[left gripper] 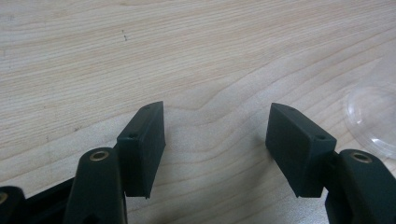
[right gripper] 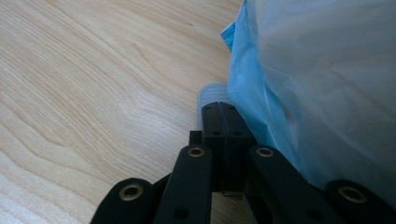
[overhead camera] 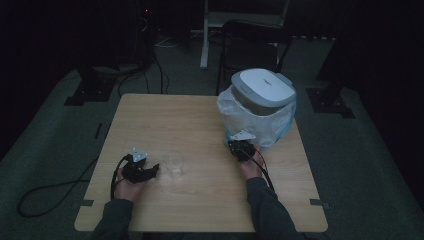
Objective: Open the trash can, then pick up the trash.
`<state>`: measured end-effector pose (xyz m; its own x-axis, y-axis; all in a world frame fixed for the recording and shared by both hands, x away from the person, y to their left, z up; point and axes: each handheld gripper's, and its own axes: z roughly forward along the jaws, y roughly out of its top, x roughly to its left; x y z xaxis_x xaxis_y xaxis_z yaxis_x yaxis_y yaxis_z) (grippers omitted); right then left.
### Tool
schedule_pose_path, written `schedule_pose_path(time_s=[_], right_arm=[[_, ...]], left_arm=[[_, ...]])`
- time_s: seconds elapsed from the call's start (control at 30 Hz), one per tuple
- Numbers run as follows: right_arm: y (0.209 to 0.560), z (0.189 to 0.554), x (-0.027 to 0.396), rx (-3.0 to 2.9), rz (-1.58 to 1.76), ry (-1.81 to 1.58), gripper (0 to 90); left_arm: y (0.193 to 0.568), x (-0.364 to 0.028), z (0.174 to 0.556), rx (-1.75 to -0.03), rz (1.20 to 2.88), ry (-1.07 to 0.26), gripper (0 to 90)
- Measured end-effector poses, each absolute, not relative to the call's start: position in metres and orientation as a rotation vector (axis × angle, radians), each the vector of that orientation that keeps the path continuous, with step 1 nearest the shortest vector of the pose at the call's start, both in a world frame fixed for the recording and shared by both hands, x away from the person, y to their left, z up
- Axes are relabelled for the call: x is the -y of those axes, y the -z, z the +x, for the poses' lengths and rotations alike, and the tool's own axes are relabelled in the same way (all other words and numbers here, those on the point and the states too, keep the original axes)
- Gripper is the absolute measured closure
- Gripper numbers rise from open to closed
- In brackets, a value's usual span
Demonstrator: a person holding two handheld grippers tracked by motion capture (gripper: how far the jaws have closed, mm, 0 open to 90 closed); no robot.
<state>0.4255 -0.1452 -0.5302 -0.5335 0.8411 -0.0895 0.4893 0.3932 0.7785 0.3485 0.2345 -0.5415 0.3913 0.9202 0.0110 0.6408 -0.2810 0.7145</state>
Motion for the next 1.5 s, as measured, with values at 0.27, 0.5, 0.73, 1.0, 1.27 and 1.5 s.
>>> schedule_pose_path(time_s=[0.27, 0.5, 0.73, 1.0, 1.27, 1.5], right_arm=[[0.534, 0.425, 0.145, -2.178, 1.132, -0.976, 90.0], [0.537, 0.427, 0.143, -2.196, 1.142, -0.956, 90.0], [0.537, 0.427, 0.144, -2.199, 1.136, -0.957, 90.0], [0.537, 0.427, 0.144, -2.199, 1.127, -0.954, 90.0], [0.537, 0.427, 0.144, -2.199, 1.132, -0.958, 90.0], [0.537, 0.427, 0.144, -2.199, 1.13, -0.96, 90.0]], left_arm=[[0.54, -0.234, 0.347, -1.326, 2.034, -0.566, 42.5], [0.538, -0.231, 0.343, -1.324, 2.059, -0.559, 47.9], [0.531, -0.227, 0.337, -1.311, 2.05, -0.57, 48.7], [0.528, -0.23, 0.334, -1.328, 2.028, -0.568, 48.8], [0.512, -0.238, 0.331, -1.32, 1.951, -0.55, 48.7], [0.486, -0.234, 0.327, -1.267, 1.918, -0.569, 48.7]])
